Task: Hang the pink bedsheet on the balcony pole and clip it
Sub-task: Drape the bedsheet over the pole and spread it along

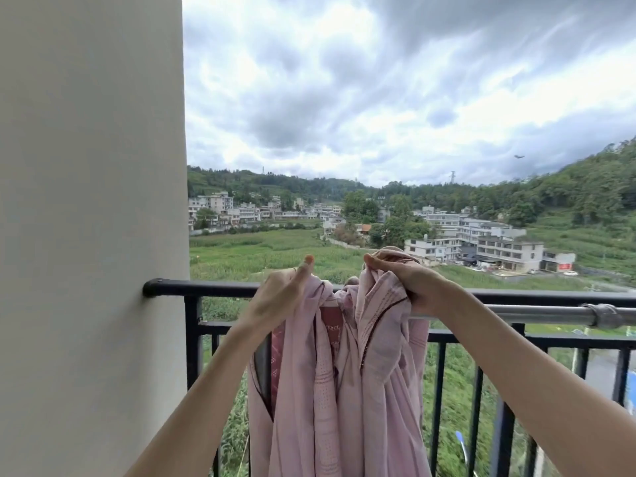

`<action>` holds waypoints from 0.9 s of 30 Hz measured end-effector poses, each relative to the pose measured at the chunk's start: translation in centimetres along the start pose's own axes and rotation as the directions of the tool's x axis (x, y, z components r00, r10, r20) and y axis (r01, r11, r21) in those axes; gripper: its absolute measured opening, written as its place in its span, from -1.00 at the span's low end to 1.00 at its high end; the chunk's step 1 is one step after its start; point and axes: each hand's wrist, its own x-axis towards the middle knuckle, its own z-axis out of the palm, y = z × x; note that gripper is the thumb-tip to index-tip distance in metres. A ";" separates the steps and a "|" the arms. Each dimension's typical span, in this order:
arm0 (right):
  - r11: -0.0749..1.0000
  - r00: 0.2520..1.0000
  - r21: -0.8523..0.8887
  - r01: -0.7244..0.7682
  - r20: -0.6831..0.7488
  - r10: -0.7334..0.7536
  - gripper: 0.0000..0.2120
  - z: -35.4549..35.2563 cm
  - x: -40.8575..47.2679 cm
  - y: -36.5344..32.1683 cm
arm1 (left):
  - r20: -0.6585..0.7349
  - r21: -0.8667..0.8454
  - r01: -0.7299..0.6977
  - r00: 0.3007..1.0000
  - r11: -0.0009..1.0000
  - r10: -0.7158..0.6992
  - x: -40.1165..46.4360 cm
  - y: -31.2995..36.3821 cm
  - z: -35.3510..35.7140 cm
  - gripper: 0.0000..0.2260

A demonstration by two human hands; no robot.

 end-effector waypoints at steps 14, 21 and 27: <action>0.925 0.966 -0.364 -0.113 -0.258 0.017 -0.82 -10.3 -5.6 -5.9 | -0.081 0.120 -0.095 0.991 0.988 0.106 4.3 4.4 6.2 -0.86; 0.996 0.974 -0.056 -0.076 -0.219 0.062 -0.79 -9.4 -8.9 -3.5 | -0.196 0.380 0.069 0.981 0.922 0.007 2.7 2.7 8.4 -0.58; 0.349 0.603 -0.859 -0.375 -0.512 -0.611 -0.65 -7.8 -13.1 -3.4 | -0.075 0.614 -0.082 0.984 0.785 0.161 1.9 2.0 11.5 -0.55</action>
